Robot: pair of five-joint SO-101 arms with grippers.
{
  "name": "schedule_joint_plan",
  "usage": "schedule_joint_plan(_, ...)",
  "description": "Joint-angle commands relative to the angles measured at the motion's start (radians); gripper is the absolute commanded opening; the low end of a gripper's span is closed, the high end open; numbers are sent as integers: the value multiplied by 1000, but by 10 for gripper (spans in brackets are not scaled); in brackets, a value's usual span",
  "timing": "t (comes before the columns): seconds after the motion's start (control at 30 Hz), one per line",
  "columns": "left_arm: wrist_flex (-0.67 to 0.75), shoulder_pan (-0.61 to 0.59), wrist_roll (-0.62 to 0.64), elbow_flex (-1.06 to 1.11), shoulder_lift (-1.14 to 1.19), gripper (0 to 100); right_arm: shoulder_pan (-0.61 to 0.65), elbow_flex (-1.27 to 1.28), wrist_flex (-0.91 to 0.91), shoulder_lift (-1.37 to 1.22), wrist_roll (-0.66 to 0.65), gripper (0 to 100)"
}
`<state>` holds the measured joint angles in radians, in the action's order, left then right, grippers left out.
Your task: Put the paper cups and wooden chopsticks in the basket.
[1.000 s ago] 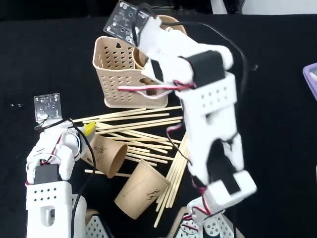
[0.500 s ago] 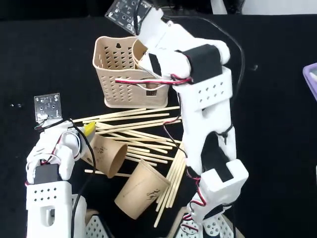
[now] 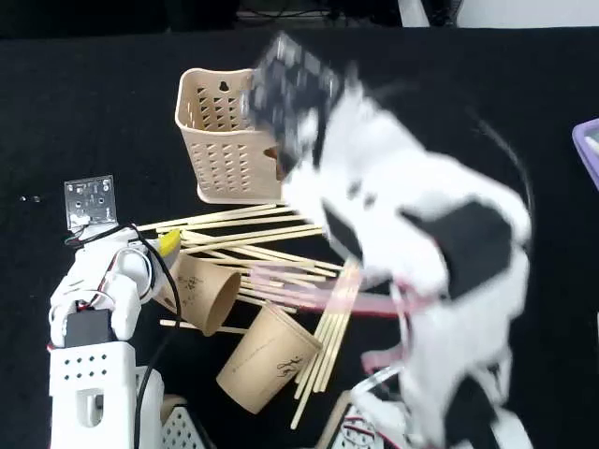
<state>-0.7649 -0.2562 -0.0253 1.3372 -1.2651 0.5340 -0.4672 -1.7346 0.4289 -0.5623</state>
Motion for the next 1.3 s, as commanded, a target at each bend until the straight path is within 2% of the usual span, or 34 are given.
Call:
schedule_joint_plan(0.0,14,-35,9,-15,-15,314,158,455,46,240,-15,276)
schedule_joint_plan(0.13,14,-163,25,-50,-15,314,258,951,319,433,-58,276)
schedule_joint_plan(0.2,15,-229,78,-64,-15,314,281,1145,466,487,-60,276)
schedule_joint_plan(0.33,25,-328,146,-70,-15,314,311,1382,707,501,-55,273)
schedule_joint_plan(0.43,41,-374,180,-73,-15,314,341,1477,821,501,-54,273)
schedule_joint_plan(0.8,44,-394,195,-74,-15,314,359,1547,945,487,-21,273)
schedule_joint_plan(1.0,44,-390,195,-73,-15,314,394,1540,953,367,-5,275)
schedule_joint_plan(1.27,44,-390,193,-71,-15,314,405,1503,1079,231,-5,273)
